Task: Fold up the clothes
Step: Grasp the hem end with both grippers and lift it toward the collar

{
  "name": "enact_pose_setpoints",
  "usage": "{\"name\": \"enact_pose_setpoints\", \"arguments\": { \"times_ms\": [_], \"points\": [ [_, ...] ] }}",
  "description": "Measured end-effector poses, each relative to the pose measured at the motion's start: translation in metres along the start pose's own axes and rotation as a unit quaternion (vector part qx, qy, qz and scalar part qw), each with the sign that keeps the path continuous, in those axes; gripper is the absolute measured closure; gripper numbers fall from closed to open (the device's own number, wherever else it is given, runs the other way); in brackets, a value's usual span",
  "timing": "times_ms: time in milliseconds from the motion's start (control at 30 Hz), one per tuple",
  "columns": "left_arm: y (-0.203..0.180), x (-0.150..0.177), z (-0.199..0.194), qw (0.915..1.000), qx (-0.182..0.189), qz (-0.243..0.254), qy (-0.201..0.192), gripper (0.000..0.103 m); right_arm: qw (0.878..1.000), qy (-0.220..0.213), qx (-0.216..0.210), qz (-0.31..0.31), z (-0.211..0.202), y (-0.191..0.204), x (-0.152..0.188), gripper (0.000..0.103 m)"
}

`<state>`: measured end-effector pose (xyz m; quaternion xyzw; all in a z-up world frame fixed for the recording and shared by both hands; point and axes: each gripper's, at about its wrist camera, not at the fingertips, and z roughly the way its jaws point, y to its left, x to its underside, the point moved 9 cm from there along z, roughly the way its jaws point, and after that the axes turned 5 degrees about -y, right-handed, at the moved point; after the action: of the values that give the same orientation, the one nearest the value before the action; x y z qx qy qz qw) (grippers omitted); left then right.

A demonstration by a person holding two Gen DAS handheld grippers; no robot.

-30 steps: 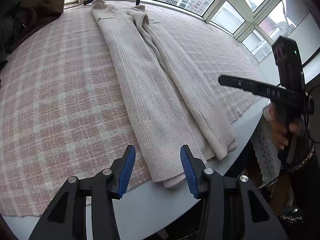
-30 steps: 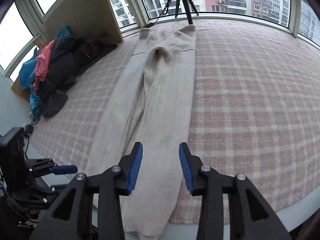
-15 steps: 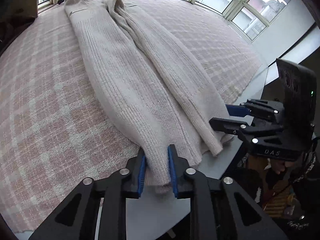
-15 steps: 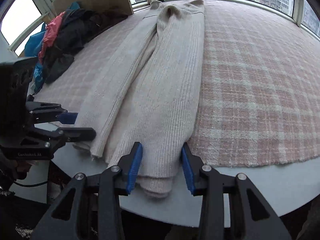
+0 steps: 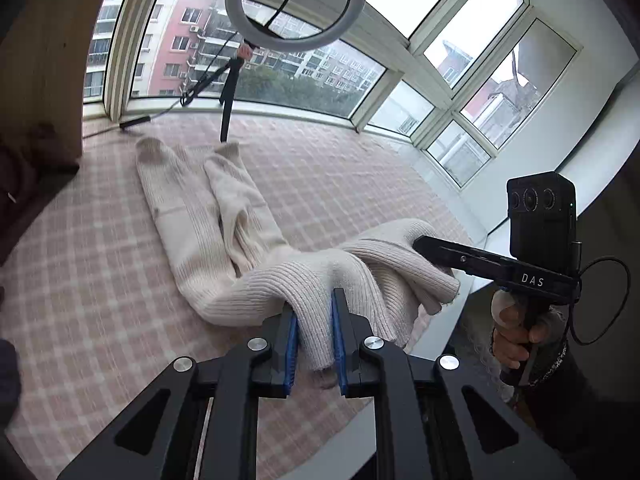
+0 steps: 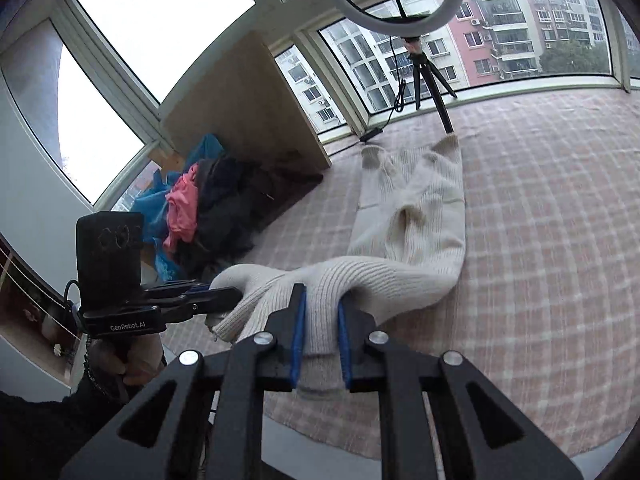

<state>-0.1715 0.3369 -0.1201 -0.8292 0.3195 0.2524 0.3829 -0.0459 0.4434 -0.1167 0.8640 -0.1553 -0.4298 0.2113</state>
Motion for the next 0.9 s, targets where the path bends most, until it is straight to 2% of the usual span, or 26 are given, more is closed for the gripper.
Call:
{"name": "enact_pose_setpoints", "arguments": {
  "times_ms": [133,267,400,567,633,667,700,733,767,833,867,900],
  "points": [
    [0.033,-0.055,0.028,0.9995,-0.023,-0.016,-0.017,0.089,1.0,-0.02,-0.007,0.0,0.037,-0.015,-0.078,0.089],
    [0.078,-0.078,0.071,0.9978,-0.044,-0.049,-0.005,0.089,0.999,-0.006,-0.013,0.042,0.094,-0.06,-0.121,0.089],
    [0.121,-0.085,0.116,0.9942,-0.058,-0.089,0.02,0.089,0.995,0.028,-0.013,0.096,0.158,-0.111,-0.135,0.089],
    [0.173,-0.079,0.172,0.9875,-0.071,-0.12,0.073,0.089,0.988,0.086,0.006,0.131,0.224,-0.163,-0.122,0.089],
    [0.195,-0.073,0.195,0.9813,-0.072,-0.144,0.105,0.086,0.981,0.107,0.004,0.162,0.242,-0.18,-0.12,0.088],
    [0.206,-0.07,0.205,0.9753,-0.071,-0.17,0.122,0.085,0.977,0.118,0.003,0.178,0.251,-0.189,-0.12,0.086],
    [0.212,-0.07,0.208,0.9727,-0.063,-0.184,0.127,0.083,0.973,0.129,0.003,0.193,0.261,-0.197,-0.119,0.085],
    [0.215,-0.073,0.207,0.9719,-0.053,-0.192,0.126,0.083,0.967,0.138,-0.004,0.214,0.268,-0.205,-0.119,0.079],
    [0.217,-0.075,0.206,0.9709,-0.044,-0.2,0.124,0.083,0.96,0.136,-0.027,0.242,0.268,-0.209,-0.122,0.077],
    [0.223,-0.08,0.205,0.9685,-0.024,-0.216,0.122,0.081,0.958,0.112,-0.063,0.257,0.258,-0.214,-0.132,0.068],
    [0.226,-0.083,0.204,0.967,-0.014,-0.224,0.12,0.076,0.965,0.102,-0.052,0.238,0.25,-0.216,-0.135,0.066],
    [0.228,-0.087,0.2,0.9699,-0.02,-0.215,0.112,0.066,0.971,0.091,-0.041,0.218,0.242,-0.217,-0.138,0.063]
  ]
}}
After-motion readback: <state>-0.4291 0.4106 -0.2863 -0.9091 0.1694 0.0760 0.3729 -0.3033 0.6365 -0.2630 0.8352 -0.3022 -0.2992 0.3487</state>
